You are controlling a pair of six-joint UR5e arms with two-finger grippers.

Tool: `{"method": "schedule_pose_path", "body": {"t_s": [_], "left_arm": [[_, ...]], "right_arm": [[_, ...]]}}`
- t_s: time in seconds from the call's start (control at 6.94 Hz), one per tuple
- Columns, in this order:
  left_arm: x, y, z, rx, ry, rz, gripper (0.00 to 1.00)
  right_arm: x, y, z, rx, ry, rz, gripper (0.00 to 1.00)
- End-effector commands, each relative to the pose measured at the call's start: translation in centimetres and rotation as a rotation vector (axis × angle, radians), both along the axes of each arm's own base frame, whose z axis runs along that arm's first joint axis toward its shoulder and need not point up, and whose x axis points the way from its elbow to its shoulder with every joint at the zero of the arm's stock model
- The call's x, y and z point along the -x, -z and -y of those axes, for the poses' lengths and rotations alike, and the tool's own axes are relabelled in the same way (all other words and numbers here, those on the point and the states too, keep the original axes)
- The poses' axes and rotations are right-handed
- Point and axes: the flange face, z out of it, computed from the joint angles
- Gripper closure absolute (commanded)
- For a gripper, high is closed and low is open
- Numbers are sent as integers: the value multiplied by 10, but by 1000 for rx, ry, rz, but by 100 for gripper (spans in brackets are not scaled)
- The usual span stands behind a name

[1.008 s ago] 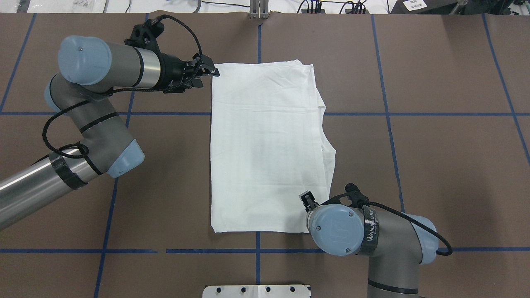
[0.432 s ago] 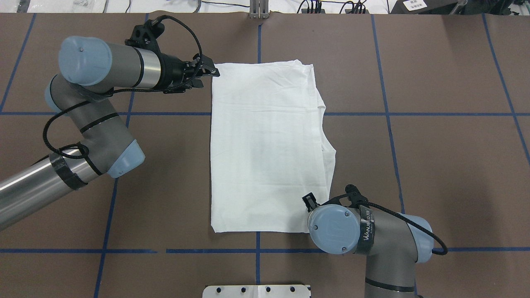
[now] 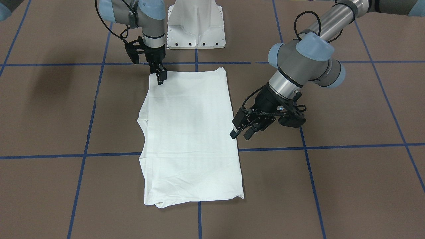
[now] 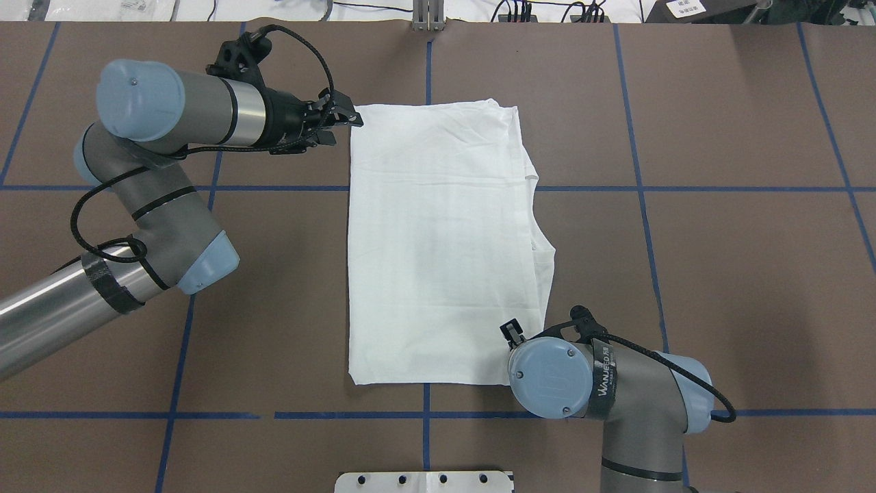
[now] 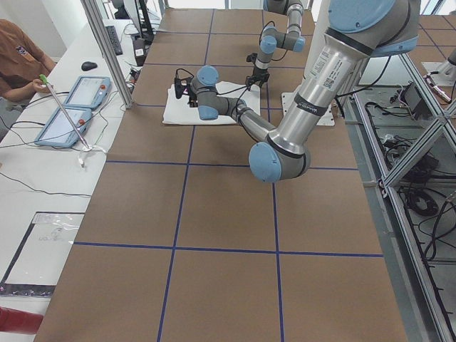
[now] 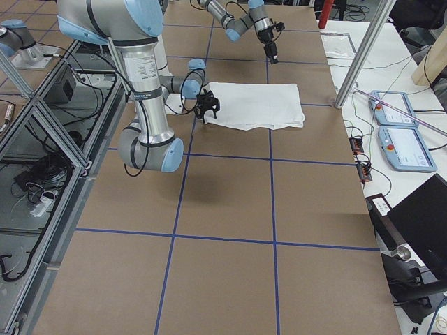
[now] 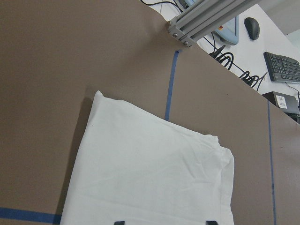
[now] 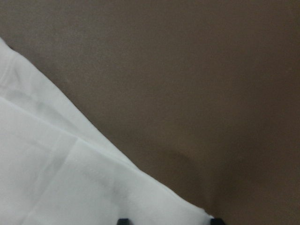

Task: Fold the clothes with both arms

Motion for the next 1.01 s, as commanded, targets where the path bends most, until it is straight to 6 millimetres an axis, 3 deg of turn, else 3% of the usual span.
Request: {"method": "schedule_pose_path", "body": {"t_s": [0.0,0.86], "left_arm": [[1,0,1,0,2,-1,35],[1,-10,-1,12,2,10,34]], "right_arm": [[0,-2,0,-3,8,-3,100],[-10,13,8,-19,11,24,100]]}}
